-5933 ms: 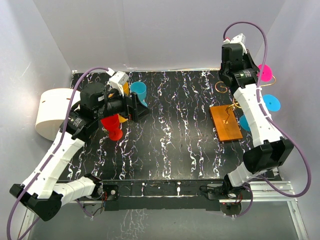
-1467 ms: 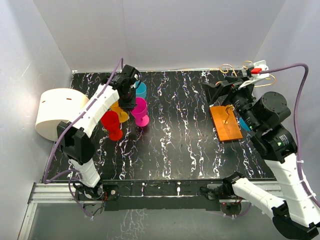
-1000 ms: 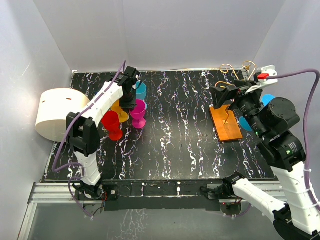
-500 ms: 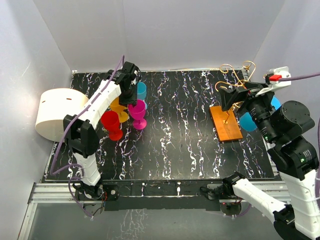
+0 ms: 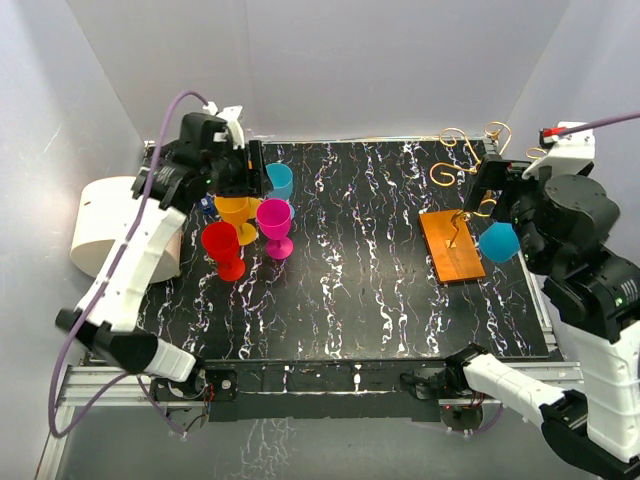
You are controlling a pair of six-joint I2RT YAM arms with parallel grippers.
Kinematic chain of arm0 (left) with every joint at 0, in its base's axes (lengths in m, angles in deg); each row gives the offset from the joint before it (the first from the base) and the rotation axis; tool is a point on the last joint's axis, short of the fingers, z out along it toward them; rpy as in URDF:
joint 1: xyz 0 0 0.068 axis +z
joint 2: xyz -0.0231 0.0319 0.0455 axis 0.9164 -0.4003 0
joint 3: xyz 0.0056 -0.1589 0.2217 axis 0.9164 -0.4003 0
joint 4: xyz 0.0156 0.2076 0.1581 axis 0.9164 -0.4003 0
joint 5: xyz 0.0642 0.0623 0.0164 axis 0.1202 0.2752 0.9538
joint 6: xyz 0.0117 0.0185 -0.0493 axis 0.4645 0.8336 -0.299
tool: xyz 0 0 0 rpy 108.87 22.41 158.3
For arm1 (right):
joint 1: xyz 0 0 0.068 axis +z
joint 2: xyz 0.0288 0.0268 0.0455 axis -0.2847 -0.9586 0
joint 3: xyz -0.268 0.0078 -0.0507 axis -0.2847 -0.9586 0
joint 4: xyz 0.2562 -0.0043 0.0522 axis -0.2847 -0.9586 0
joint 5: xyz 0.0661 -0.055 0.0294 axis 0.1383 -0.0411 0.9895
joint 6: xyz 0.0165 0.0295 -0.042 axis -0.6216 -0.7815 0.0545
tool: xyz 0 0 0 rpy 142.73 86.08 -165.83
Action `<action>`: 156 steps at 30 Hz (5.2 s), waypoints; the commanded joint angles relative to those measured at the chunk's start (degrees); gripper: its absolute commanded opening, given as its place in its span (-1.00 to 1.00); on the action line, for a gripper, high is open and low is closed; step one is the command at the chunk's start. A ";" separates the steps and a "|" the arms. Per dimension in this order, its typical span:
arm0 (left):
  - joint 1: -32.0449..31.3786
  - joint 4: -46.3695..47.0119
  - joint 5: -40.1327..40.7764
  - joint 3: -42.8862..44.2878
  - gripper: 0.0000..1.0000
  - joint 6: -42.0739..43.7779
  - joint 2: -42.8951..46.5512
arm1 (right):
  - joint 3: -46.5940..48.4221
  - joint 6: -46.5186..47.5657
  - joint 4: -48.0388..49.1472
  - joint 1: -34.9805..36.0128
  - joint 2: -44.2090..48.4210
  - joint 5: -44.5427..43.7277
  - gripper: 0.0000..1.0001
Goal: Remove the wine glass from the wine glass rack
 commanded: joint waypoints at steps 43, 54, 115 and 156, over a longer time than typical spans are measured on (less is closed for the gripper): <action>0.21 22.22 -31.66 -18.21 0.89 -1.37 24.78 | -3.03 5.54 -5.21 -12.76 -18.60 -27.80 0.11; 0.17 21.78 -31.65 -18.64 0.90 -0.93 25.58 | -4.39 4.92 -6.37 -15.63 -19.02 -26.35 -0.01; 0.17 24.28 -32.74 -21.28 0.92 -1.94 24.07 | -8.13 10.49 -6.81 -14.20 -13.32 -24.60 -1.00; 0.17 24.62 -32.81 -21.53 0.92 -1.82 24.29 | -0.31 20.33 -0.66 -10.60 -19.78 -29.77 -1.00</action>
